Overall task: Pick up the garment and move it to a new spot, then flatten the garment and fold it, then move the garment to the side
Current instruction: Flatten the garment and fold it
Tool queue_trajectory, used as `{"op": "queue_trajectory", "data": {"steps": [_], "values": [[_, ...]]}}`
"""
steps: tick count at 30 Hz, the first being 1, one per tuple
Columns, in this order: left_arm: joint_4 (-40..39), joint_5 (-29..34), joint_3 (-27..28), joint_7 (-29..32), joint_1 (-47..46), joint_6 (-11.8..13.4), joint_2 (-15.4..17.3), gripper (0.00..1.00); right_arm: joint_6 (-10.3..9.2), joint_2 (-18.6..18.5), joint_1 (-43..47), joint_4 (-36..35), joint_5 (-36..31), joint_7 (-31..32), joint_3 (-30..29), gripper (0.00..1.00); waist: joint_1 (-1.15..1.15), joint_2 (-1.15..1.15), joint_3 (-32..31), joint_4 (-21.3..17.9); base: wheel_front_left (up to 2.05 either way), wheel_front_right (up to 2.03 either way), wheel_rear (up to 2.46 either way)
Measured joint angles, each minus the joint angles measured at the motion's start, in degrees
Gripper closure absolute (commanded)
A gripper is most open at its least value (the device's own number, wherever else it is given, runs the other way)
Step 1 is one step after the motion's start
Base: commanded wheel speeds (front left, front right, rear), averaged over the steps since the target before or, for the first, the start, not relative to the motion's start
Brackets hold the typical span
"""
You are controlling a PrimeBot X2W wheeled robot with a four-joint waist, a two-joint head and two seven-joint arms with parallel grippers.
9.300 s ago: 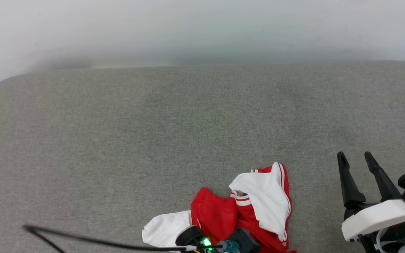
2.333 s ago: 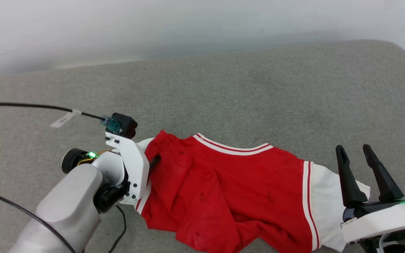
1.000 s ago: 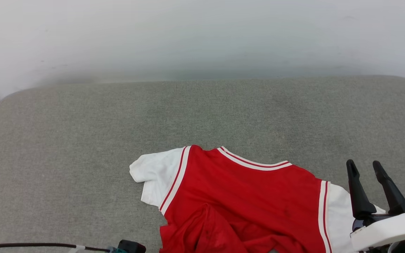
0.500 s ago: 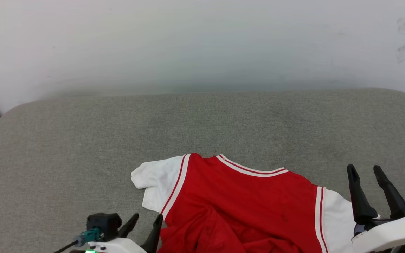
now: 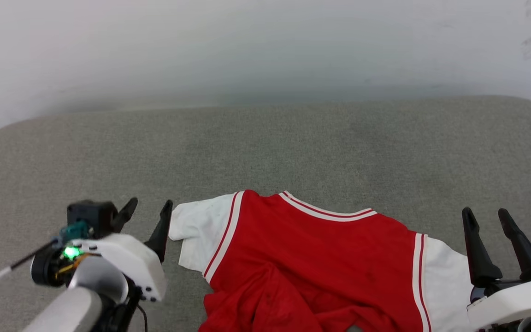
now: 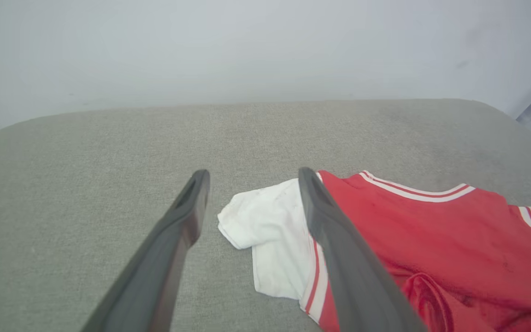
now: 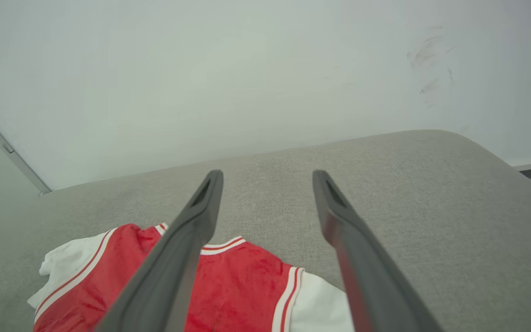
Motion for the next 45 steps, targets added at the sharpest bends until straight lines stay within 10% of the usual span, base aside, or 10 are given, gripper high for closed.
{"op": "queue_trajectory", "data": {"steps": [9, 23, 25, 26, 36, 45], "values": [[10.31, -6.01, -2.08, 17.37, -15.58, -10.24, 2.48, 0.0, 0.0, 0.0, -3.84, 0.34, -0.04, -0.97, 0.55, 0.0, 0.01, 0.0, 6.73, -1.38, 0.0, 0.0, 0.0], [28.22, -13.49, -5.91, 37.02, -25.44, -17.64, 2.05, 0.0, 0.0, 0.0, -7.64, 5.31, 1.69, -4.88, 1.85, 0.0, 0.01, 0.0, 14.69, -5.53, 0.0, 0.0, 0.0], [29.31, -13.57, -6.35, 37.69, -26.07, -18.19, 1.54, 0.86, 0.0, 0.0, -7.98, 5.73, 1.7, -5.0, 1.78, 0.0, 0.01, 0.0, 14.62, -5.65, 0.0, 0.0, 0.0], [29.58, -13.26, -6.62, 37.57, -26.2, -18.55, 1.32, 1.0, 0.0, -0.01, -8.06, 5.93, 1.72, -5.02, 1.71, 0.0, 0.01, 0.0, 14.54, -5.67, 0.0, 0.0, 0.0], [33.12, -10.89, -6.76, 28.51, -26.26, -20.45, -1.65, 1.0, 0.0, 0.0, -7.9, 6.66, 2.77, -0.88, -0.51, 0.0, 0.01, 0.0, 11.94, -5.28, 0.0, 0.0, 0.0], [29.14, -6.97, -5.44, 19.11, -26.82, -17.24, -1.69, 1.0, 0.0, -6.23, -6.87, 10.07, 3.78, 21.02, -7.75, 0.0, 0.0, 0.0, 8.93, -4.01, 0.0, 0.0, 0.0]]}}
